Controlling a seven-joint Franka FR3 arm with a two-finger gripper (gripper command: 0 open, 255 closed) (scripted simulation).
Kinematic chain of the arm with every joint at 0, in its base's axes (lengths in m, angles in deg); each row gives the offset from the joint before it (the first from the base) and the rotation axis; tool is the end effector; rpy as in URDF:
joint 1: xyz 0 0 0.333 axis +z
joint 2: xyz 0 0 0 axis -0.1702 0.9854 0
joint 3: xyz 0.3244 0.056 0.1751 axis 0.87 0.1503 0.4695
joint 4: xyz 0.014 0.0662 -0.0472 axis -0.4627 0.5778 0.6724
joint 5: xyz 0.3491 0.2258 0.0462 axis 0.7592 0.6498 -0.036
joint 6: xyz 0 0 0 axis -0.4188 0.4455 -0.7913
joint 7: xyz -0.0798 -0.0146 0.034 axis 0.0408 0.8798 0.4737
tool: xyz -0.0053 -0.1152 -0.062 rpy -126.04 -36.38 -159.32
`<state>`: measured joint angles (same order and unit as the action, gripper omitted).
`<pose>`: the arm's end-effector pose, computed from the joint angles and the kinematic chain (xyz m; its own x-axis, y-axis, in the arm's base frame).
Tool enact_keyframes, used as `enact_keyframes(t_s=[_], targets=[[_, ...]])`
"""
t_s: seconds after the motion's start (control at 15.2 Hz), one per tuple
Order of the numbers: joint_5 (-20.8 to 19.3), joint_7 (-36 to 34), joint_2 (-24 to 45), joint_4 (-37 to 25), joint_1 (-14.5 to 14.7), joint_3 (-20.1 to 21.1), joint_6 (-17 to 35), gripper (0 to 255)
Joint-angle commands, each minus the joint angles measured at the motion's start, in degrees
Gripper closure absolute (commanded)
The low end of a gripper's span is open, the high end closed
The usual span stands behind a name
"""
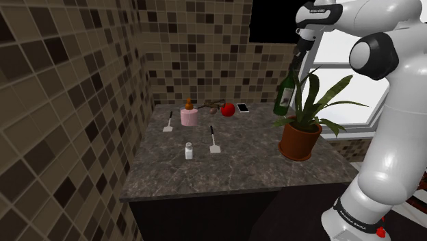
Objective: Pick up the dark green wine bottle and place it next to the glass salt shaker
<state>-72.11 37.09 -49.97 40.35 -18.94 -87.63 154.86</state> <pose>0.5030 -0.4363 0.6359 0.9794 0.1067 0.1717 0.0977 -0.9934 0.0596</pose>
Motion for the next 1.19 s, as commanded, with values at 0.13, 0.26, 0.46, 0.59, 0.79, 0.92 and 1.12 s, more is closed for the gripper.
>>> enact_keyframes(t_s=[0.13, 0.26, 0.46, 0.59, 0.79, 0.92, 1.12], targets=[[0.6, -0.2, 1.0, -4.2, -0.7, -0.1, -3.4, 255], [-0.7, -1.8, -0.7, -2.4, 0.9, 0.3, -2.7, 255], [-4.3, -6.7, -5.1, 2.5, 5.1, 1.7, -0.8, 255], [-6.5, -10.1, -7.7, 5.3, 7.4, 2.9, 0.2, 255], [-9.2, -15.2, -10.9, 8.6, 10.3, 5.0, 1.3, 255], [-10.7, -18.5, -12.6, 10.4, 11.9, 6.6, 1.8, 255], [-12.5, -23.3, -14.6, 12.5, 14.2, 9.0, 2.4, 255]])
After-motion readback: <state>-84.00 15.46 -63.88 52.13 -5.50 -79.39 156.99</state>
